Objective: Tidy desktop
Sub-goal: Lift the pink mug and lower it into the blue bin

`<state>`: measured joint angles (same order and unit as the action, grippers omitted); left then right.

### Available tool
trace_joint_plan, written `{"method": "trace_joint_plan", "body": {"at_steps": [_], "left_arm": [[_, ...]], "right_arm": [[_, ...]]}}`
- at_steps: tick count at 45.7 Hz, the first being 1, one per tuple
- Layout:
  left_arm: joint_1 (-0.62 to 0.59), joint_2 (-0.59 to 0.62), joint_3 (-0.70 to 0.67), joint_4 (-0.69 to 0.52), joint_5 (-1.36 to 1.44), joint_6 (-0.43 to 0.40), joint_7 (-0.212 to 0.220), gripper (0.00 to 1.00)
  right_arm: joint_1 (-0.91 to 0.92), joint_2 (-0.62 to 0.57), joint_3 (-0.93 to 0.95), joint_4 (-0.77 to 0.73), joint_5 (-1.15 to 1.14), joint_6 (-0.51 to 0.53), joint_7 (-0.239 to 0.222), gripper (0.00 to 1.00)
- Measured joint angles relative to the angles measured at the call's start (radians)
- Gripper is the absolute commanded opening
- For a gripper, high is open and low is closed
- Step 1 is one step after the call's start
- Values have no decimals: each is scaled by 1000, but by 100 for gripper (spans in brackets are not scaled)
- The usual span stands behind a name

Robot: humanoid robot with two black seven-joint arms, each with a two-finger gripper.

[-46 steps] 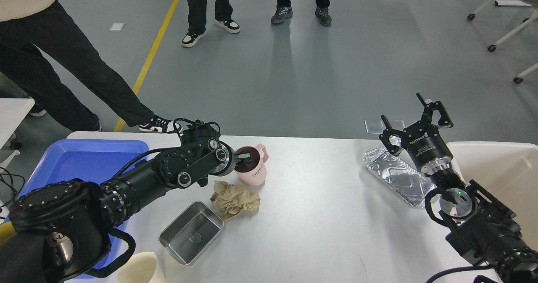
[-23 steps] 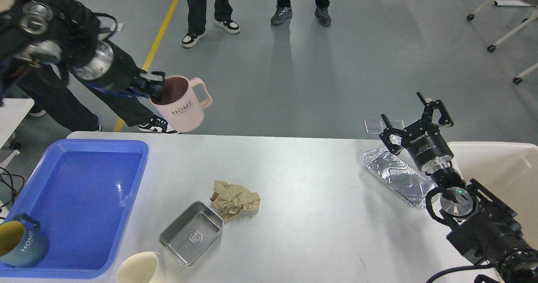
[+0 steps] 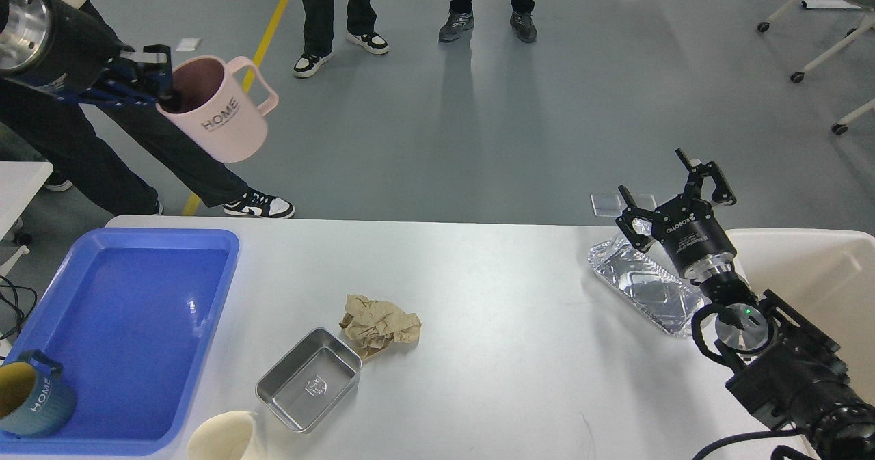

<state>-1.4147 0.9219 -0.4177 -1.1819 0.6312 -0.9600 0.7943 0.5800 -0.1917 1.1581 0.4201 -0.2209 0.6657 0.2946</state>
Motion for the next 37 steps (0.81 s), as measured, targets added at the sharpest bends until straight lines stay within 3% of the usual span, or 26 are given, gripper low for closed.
{"method": "trace_joint_plan", "body": {"at_steps": [5,13,20,26,30,37], "left_arm": [[118,81,-16,21,59,0,-40,0],[336,142,-136,123,255,0,-210,0],[505,116,-270,192,429,0,-325,0],[603,85,-289,223,533,21,-420,0],[678,52,-289,233,564,58,-451,0],[771,11,-288,218,578,79,-461,0]], "right_arm": [[0,0,0,0,0,0,0,100],[0,1,0,0,0,1,0,100],[-2,4,0,2,0,3,0,100],[-5,4,0,6,0,3,0,100],[-12,5,0,8,0,3,0,100],[-20,3,0,8,0,3,0,100]]}}
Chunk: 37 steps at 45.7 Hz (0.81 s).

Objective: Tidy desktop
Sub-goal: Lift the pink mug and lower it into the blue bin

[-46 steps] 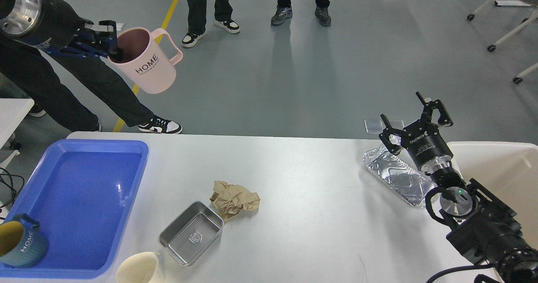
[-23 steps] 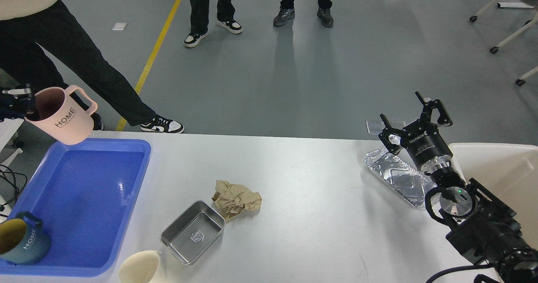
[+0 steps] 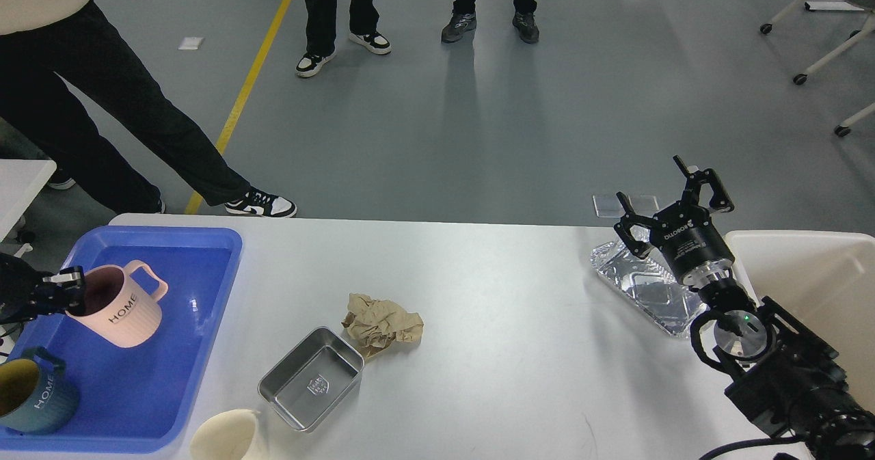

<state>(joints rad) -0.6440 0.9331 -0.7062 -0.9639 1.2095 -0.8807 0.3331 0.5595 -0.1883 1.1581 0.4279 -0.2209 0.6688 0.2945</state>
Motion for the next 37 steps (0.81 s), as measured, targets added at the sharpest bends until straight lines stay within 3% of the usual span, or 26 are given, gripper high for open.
{"method": "trace_joint_plan", "body": {"at_steps": [21,37], "left_arm": [[129,32,9,-101,63,-1,-35,2],[158,40,11,-127,84,3,-45,21]], "right_arm": [[0,3,0,0,0,0,1,100],[-4,3,0,20,0,0,2,100]]}}
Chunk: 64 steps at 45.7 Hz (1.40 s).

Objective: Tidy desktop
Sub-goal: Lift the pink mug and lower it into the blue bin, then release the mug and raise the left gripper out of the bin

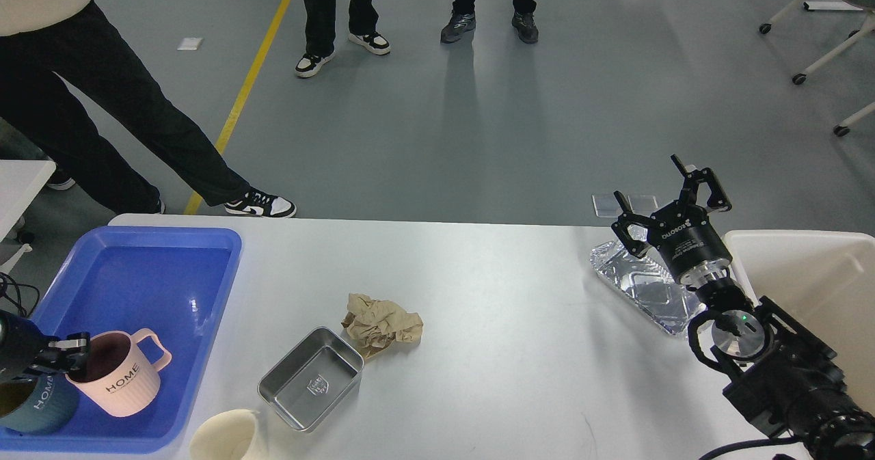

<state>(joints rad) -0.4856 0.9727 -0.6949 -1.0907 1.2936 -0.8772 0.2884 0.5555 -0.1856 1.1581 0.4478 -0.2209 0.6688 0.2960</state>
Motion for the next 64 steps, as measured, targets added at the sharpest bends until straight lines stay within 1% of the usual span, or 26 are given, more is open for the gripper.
{"method": "trace_joint_plan", "body": {"at_steps": [7,9,11,13,15,20,23,26,29,30,31,32,34,37,39,41,44,46,48,56,60,64], "left_arm": [[1,-7,1,0,3,0,0,27],[2,-8,1,0,3,0,0,31],[2,-9,1,0,3,0,0,39],[2,-9,1,0,3,0,0,44],[2,-9,-1,0,3,0,0,51],[-9,-2,-17,-7,-6,-13,-9,75],[-27,9,-34,-13,-25,-42,-24,82],[-69,31,-64,-15,-57,-70,-31,87],[-118,54,-89,-15,-84,-79,-31,88],[-164,72,-109,-15,-103,-81,-30,88],[-186,80,-119,-15,-110,-82,-29,88],[-250,100,-142,-15,-133,-83,-23,88],[-305,113,-159,-15,-155,-83,-14,88],[-438,127,-175,-14,-217,-83,28,88],[-529,134,-178,-14,-265,-83,71,88],[-594,135,-176,-13,-308,-84,107,88],[-663,136,-172,-9,-364,-83,146,88],[-682,129,-173,-7,-389,-83,155,88],[-683,123,-173,-7,-405,-83,154,88],[-587,56,-178,-7,-468,-83,120,89],[-528,-10,-181,-11,-480,-18,97,96],[-488,-54,-203,-8,-505,100,68,96]], "right_arm": [[-1,-2,0,2,0,-1,0,100],[-2,-3,0,2,0,-1,0,100],[-2,-3,0,2,0,-1,0,100],[-2,-3,0,2,0,-1,0,100],[-2,-3,0,2,0,-1,0,100],[-2,-3,0,2,0,-1,0,100],[-2,-2,0,7,0,0,0,100],[-1,-2,0,14,0,0,0,100],[0,-2,0,21,0,0,-1,100],[0,-2,0,23,0,0,-1,100],[0,-3,0,24,0,0,-1,100],[0,-3,0,25,0,-1,-1,100],[0,-3,0,25,0,-1,-1,100],[0,-3,0,25,0,-2,-1,100],[0,-3,0,25,0,-2,-1,100],[0,-4,0,25,0,-2,-1,100],[0,-5,0,25,0,-2,-1,100],[0,-5,0,25,0,-3,-1,100],[0,-4,0,25,0,-3,-1,100],[-3,-3,-1,25,0,-4,-1,100],[-12,-6,-1,25,0,-4,-2,100],[-14,-8,-2,25,0,-4,-2,100]]}}
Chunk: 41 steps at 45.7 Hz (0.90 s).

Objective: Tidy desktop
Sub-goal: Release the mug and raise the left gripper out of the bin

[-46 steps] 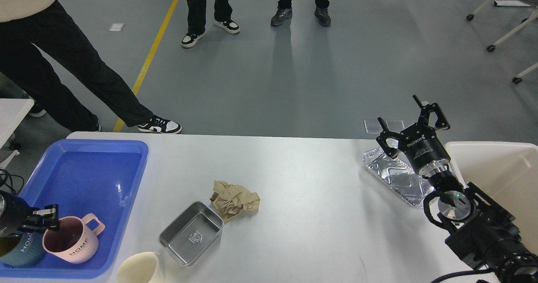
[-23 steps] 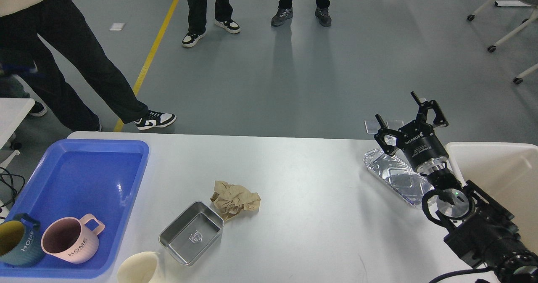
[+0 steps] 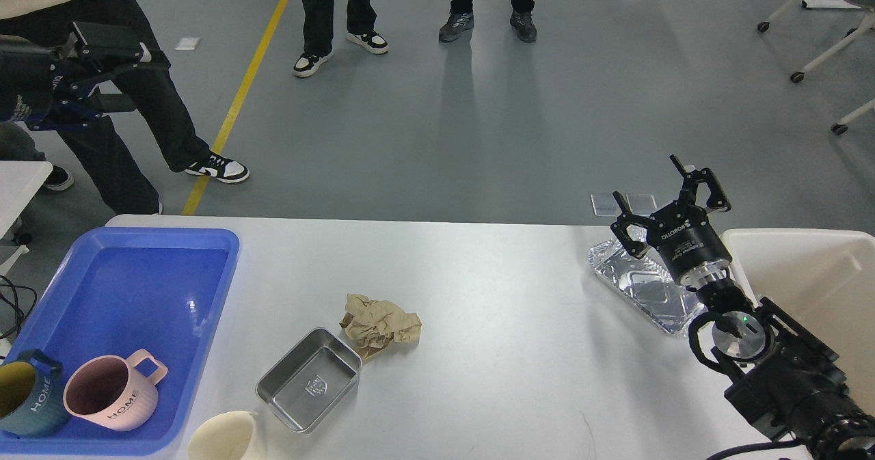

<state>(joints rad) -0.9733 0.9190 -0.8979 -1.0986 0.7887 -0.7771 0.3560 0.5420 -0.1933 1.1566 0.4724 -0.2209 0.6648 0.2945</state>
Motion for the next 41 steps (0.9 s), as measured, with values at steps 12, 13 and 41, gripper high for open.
{"method": "trace_joint_plan", "body": {"at_steps": [12,13,41], "left_arm": [[97,-10,-15,4,-48,133,-22,96],[114,2,-17,0,-56,120,-24,95],[370,679,-24,-206,-113,-183,-606,94]], "right_arm": [[0,-1,-1,1,0,1,0,100],[0,-1,-1,1,-1,1,0,100],[2,4,-8,11,-26,-2,0,100]]}}
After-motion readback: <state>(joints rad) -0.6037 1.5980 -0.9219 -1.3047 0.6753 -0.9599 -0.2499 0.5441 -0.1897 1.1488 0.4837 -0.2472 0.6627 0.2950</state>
